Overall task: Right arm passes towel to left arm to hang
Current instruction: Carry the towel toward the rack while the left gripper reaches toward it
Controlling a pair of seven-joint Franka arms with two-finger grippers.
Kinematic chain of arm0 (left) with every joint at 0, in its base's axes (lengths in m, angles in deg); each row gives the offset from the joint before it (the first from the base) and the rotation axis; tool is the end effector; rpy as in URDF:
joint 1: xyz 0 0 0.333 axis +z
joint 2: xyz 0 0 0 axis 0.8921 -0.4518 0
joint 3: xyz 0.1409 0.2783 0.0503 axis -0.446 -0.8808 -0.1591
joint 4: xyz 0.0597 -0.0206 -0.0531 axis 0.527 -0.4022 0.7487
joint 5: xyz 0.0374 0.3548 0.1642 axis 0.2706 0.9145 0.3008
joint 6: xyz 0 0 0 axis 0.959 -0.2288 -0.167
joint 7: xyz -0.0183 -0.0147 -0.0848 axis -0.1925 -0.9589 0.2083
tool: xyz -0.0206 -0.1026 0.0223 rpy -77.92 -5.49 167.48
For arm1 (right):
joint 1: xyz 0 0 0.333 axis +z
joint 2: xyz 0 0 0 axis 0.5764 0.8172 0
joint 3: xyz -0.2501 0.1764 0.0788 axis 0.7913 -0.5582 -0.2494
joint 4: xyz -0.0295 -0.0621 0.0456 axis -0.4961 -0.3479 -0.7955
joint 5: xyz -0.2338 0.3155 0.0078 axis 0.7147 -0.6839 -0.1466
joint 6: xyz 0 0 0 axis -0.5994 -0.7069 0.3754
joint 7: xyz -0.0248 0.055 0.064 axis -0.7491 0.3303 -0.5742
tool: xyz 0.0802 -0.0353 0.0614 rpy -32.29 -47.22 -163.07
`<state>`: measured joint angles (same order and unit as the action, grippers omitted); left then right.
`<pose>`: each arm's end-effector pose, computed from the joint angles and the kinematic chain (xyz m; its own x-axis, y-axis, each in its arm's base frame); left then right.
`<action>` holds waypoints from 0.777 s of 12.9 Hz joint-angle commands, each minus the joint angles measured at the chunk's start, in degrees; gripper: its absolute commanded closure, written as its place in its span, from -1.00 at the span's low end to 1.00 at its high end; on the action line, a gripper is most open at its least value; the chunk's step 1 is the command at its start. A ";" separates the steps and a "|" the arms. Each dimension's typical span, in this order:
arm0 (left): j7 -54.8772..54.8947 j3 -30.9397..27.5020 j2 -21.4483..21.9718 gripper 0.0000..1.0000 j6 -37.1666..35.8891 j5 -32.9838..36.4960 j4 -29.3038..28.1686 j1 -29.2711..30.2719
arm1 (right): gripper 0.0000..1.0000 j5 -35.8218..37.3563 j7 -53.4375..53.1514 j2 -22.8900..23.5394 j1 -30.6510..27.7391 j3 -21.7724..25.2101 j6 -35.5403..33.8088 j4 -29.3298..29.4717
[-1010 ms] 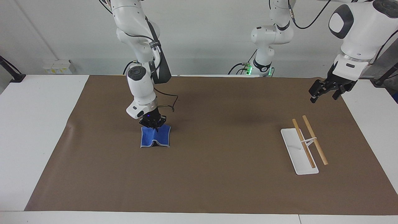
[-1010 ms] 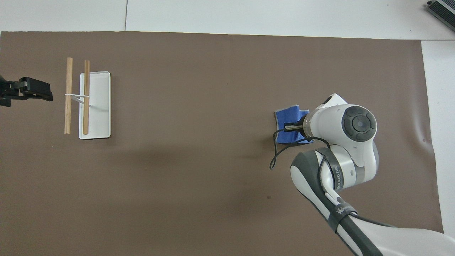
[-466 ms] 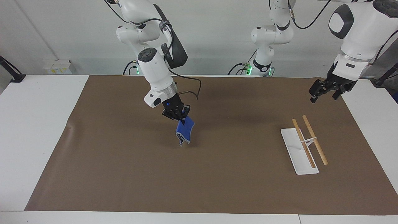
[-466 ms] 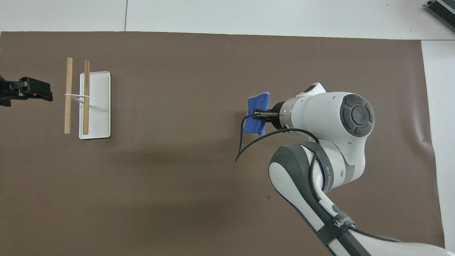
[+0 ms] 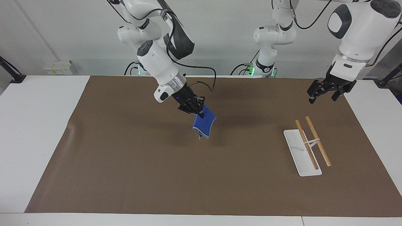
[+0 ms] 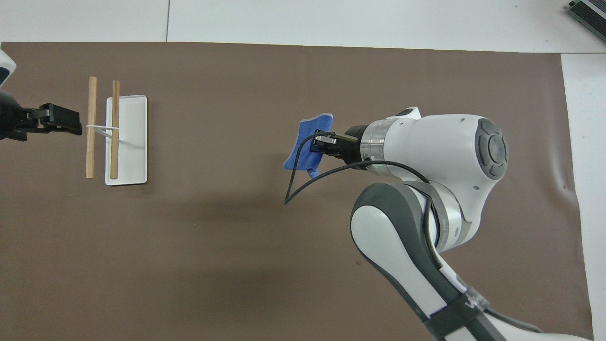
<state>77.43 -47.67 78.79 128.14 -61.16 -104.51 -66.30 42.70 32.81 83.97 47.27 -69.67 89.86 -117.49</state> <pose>0.5766 -0.0470 0.6056 0.9947 0.0606 0.0826 0.0607 -0.9982 0.0017 0.5656 0.2794 0.4792 0.9596 -0.2773 0.0479 -0.1996 -0.7906 -0.5788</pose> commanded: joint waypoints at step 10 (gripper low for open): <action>-38.92 7.93 12.16 -1.00 23.79 -22.78 -24.76 -2.82 | 1.00 -20.38 -4.61 0.81 7.44 -0.41 12.17 1.10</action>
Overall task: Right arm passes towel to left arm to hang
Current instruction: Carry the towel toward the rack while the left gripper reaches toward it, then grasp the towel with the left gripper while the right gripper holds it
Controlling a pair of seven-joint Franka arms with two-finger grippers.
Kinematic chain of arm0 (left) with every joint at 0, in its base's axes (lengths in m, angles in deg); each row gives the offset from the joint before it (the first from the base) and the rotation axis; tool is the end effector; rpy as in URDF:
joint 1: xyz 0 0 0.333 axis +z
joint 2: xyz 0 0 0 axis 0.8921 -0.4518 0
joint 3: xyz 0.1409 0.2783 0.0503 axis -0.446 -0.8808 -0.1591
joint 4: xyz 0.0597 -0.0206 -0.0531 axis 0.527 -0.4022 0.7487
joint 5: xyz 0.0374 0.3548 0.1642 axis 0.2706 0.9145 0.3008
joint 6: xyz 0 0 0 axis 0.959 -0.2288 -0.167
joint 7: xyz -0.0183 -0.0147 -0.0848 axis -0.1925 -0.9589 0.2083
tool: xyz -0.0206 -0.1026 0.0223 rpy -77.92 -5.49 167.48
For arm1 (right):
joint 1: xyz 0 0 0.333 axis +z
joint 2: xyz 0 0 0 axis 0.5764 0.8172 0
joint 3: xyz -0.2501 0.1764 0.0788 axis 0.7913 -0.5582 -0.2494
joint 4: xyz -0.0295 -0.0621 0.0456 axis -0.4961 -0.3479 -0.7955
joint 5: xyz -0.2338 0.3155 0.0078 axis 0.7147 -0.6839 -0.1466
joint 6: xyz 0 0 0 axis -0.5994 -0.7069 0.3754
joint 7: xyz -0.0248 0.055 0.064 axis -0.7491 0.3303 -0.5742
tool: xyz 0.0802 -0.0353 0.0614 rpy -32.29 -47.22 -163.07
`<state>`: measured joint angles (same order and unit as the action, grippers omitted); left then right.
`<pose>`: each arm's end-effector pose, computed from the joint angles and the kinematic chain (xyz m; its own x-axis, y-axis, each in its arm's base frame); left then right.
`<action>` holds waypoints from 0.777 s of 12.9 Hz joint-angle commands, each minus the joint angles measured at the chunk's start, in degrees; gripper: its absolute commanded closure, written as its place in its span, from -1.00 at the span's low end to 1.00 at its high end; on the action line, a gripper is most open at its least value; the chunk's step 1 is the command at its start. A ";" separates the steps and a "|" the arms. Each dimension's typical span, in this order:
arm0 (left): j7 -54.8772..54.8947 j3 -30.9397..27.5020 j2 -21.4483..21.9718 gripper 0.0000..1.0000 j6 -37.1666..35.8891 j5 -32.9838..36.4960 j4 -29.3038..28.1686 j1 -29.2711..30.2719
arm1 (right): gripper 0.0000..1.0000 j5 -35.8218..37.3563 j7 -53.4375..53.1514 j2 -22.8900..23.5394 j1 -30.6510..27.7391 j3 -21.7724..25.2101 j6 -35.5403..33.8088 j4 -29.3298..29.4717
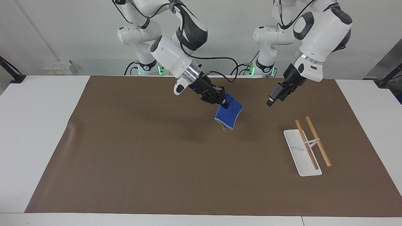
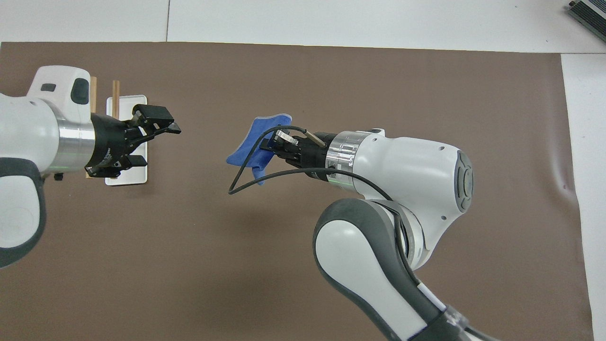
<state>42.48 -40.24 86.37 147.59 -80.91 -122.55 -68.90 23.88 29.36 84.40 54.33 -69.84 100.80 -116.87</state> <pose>0.5322 -0.1623 0.5619 0.8209 0.5686 -0.0528 0.5456 -0.7536 0.3667 0.5450 0.3369 0.4961 0.8928 -0.4396 -0.0980 -0.3508 -0.5424 -0.7633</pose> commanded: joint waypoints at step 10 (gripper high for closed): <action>-25.08 10.78 3.61 -1.00 25.54 -9.81 -14.65 -0.21 | 1.00 -1.48 -1.25 0.30 0.29 -0.24 0.18 0.48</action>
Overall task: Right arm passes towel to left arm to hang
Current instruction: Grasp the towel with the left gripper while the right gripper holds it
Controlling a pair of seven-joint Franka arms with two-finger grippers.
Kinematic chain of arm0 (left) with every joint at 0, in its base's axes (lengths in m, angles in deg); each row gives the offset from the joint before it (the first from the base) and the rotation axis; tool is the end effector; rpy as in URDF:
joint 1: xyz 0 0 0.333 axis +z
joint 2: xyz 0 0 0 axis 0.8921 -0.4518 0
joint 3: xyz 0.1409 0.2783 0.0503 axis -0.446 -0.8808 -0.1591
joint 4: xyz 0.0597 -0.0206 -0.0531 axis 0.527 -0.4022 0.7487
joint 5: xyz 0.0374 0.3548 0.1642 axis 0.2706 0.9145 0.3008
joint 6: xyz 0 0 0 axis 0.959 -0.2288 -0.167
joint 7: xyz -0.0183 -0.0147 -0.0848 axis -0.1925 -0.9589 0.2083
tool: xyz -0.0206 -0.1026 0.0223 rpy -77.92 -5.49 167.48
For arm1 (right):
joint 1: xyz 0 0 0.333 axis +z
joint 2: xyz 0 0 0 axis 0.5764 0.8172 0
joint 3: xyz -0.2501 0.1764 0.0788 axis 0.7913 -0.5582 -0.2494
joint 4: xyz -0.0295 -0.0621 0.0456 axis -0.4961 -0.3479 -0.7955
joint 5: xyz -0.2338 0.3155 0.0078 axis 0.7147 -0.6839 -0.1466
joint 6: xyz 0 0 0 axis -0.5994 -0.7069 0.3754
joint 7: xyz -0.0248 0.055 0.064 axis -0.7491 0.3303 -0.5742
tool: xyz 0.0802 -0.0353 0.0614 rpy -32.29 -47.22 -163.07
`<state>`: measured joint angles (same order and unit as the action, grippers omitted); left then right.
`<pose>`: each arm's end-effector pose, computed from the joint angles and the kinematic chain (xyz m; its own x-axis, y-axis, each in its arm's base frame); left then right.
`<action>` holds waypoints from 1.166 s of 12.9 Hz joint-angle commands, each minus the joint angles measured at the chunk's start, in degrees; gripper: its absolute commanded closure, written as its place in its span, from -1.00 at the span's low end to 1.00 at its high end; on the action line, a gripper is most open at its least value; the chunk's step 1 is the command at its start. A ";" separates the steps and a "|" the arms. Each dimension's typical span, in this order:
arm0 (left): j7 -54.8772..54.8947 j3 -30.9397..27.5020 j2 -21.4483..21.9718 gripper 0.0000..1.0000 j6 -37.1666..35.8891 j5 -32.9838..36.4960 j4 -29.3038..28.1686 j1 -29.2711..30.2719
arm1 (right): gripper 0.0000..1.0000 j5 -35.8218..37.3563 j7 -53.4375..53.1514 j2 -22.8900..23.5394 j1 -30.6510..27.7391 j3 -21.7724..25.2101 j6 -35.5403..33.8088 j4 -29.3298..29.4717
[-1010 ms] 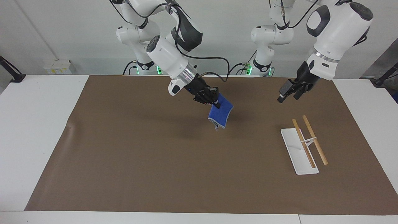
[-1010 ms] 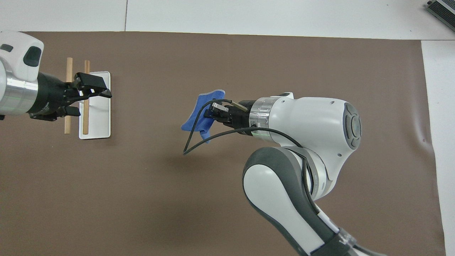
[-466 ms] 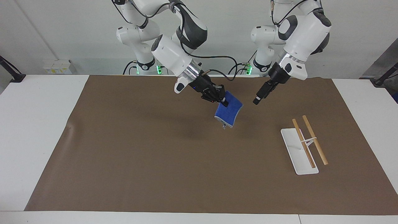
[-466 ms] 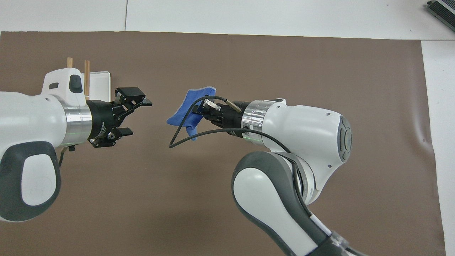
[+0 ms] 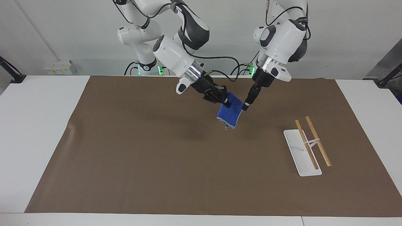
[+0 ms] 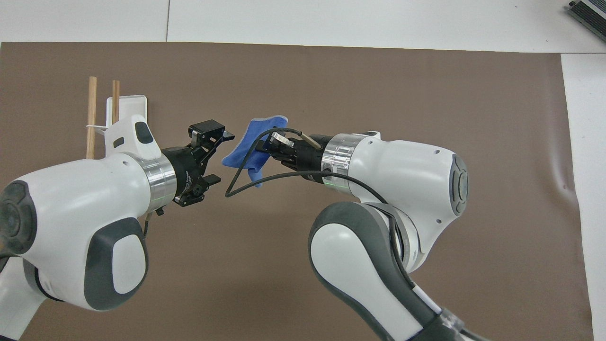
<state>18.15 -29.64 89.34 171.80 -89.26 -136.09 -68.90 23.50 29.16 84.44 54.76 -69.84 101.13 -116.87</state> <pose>0.4918 -0.2401 0.5138 0.5448 0.8151 -0.1971 0.7703 -0.3936 0.5017 0.5430 0.3405 0.4960 0.8918 -0.4406 -0.1030 -0.3539 -0.5372 -0.7656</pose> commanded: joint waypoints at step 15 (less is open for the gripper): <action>-1.74 4.57 -3.57 0.58 12.32 -4.54 -0.32 0.84 | 1.00 -0.40 -0.61 -0.01 -0.22 -0.15 -0.68 0.22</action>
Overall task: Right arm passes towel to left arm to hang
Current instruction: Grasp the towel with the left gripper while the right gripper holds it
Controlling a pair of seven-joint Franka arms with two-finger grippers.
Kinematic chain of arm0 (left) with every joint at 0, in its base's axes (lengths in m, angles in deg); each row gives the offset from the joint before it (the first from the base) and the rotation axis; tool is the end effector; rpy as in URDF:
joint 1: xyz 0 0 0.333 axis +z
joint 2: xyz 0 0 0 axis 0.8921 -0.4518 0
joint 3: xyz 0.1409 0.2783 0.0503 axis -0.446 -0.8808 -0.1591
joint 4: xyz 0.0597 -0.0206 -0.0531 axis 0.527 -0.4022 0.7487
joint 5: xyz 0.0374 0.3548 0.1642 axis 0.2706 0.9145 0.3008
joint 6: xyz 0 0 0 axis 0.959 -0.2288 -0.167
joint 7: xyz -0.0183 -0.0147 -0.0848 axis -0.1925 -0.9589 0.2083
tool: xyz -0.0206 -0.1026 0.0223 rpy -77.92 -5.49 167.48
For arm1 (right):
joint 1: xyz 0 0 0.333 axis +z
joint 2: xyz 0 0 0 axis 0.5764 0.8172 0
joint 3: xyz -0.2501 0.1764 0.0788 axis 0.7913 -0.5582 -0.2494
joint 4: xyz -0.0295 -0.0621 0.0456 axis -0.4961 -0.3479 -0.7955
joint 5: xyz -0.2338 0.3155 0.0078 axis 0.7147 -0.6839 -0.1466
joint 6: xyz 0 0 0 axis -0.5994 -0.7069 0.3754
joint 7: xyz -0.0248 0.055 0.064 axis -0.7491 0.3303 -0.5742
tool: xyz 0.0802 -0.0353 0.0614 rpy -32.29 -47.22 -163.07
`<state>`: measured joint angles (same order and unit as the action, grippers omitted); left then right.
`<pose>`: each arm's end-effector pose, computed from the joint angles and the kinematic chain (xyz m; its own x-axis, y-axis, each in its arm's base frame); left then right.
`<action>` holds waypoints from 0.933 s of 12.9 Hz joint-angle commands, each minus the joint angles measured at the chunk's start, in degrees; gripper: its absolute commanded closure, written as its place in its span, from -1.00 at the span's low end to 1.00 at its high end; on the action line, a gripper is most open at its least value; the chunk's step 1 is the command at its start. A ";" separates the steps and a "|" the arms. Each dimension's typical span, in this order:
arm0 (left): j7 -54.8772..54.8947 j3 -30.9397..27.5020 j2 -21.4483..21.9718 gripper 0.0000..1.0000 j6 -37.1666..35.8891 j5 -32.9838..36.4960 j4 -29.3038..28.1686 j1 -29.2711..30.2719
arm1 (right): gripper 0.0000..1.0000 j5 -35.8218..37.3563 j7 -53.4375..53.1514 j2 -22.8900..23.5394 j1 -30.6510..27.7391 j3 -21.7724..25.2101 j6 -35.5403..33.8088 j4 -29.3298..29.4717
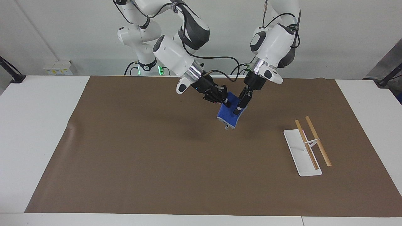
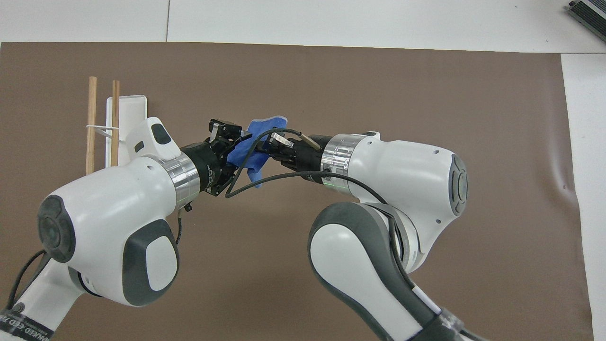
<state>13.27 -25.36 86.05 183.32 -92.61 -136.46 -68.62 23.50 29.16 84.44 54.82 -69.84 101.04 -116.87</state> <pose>0.4961 -0.2679 0.5023 0.4695 0.8452 -0.2553 0.7741 -0.2551 0.5794 0.5425 0.3411 0.4959 0.8926 -0.4387 -0.1039 -0.3535 -0.5381 -0.7652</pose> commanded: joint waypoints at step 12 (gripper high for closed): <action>20.45 0.12 -1.52 1.00 -0.08 -1.19 -0.30 2.22 | -0.50 0.74 -0.17 -2.20 -1.08 0.28 -3.92 -1.53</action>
<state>28.70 -25.38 84.88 183.27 -92.61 -136.48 -68.04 23.54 29.16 84.25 54.60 -69.58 99.11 -116.90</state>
